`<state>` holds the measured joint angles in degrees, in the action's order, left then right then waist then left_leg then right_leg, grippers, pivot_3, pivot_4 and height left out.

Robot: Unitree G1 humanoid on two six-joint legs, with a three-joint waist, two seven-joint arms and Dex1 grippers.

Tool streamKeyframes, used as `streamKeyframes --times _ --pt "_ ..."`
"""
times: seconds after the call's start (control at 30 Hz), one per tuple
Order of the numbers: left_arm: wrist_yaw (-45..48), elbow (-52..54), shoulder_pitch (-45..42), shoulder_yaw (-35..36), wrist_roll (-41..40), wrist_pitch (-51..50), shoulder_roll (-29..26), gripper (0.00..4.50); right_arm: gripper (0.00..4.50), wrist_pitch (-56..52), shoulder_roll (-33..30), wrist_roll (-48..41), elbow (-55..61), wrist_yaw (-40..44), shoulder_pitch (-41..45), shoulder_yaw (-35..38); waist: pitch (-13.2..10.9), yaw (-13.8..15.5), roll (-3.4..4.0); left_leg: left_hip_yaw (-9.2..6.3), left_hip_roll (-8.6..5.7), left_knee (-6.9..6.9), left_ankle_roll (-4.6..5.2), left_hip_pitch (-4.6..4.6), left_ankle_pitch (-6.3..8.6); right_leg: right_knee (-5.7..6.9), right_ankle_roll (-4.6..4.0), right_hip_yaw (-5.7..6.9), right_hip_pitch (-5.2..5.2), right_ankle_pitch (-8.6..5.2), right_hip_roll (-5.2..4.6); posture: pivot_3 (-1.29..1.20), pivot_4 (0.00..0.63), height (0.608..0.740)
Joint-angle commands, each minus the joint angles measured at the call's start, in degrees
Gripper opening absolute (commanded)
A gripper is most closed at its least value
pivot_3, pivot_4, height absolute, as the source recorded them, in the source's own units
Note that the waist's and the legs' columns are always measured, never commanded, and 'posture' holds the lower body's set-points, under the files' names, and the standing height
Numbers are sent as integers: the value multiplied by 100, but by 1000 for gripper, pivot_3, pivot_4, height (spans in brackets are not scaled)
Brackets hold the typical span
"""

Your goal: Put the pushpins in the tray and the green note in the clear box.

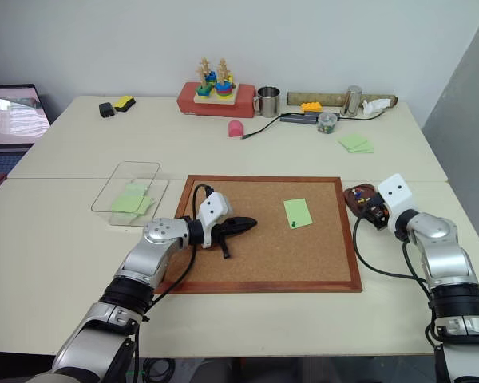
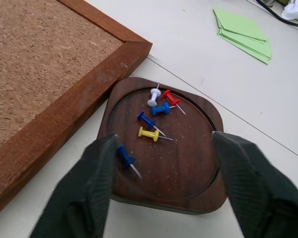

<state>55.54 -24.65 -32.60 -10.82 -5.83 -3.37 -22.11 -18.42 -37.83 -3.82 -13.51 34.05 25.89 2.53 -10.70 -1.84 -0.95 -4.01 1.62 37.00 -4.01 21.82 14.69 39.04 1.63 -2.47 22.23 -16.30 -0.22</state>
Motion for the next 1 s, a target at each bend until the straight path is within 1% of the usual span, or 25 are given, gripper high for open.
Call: streamKeyframes --times 0.03,0.27,0.4,0.53,0.67,0.8,1.0 --pt "30 -110 109 -141 153 -97 -9 0 4090 -102 -213 -356 744 278 -52 385 0 1 0 0 0 0 0 0 0 0 0 0 0 0 0 0 150 740" --pt "43 -123 91 -139 142 -94 1 0 4090 -412 -229 -932 1770 665 -310 564 0 0 0 -2 0 0 0 0 0 0 0 1 0 0 0 0 150 740" --pt "60 -122 94 -147 141 -94 0 0 4090 -710 -148 -1262 2460 911 -526 363 0 2 0 -4 0 0 0 1 0 0 0 3 -1 0 0 0 150 740" --pt "75 -150 76 -154 147 -80 -1 0 4090 -913 27 -1343 2883 883 -627 83 0 1 0 -5 0 1 0 2 0 0 0 3 -1 0 0 0 150 740" --pt "73 -182 57 -157 153 -62 8 0 4090 -901 212 -1247 2950 785 -652 -208 0 1 0 -5 0 1 0 2 0 0 0 4 -1 0 0 0 150 740" --pt "59 -184 57 -147 144 -65 15 0 4090 -814 475 -1077 2822 729 -620 -667 0 1 0 -6 0 1 0 1 0 0 0 5 0 0 1 0 150 740" --pt "60 -173 68 -159 146 -75 28 0 4090 -528 936 -718 2136 598 -332 -1130 0 0 0 -6 0 2 0 1 0 1 0 5 0 0 1 0 150 740"
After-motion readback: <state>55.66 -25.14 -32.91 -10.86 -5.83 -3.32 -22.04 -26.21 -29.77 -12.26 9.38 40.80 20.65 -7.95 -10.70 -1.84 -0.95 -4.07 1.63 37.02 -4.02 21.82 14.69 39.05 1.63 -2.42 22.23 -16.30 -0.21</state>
